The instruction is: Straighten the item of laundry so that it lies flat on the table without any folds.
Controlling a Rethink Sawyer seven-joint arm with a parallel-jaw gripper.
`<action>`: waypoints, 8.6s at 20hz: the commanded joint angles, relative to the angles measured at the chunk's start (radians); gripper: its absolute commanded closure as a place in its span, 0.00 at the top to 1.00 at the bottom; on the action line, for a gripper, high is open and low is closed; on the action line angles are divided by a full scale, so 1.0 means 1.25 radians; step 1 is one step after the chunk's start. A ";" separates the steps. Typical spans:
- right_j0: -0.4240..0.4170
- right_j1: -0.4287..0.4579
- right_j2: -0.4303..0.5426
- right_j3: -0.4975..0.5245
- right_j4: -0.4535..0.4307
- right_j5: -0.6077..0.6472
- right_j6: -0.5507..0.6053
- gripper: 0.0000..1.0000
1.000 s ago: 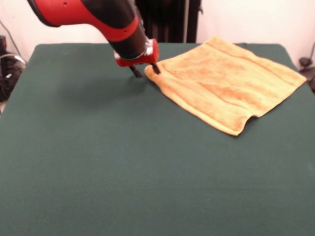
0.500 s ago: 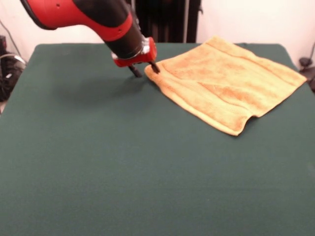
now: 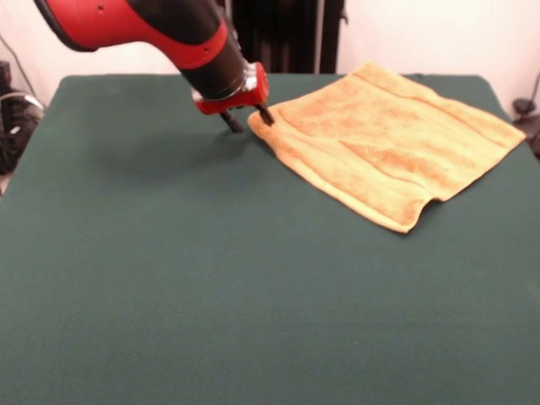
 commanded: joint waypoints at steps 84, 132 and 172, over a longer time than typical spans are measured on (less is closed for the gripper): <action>0.423 0.216 -0.587 -0.185 -0.198 -0.377 0.289 1.00; 0.340 0.238 -0.535 -0.172 -0.124 -0.595 0.130 1.00; -0.151 -0.494 0.055 0.225 -0.015 0.091 -0.130 1.00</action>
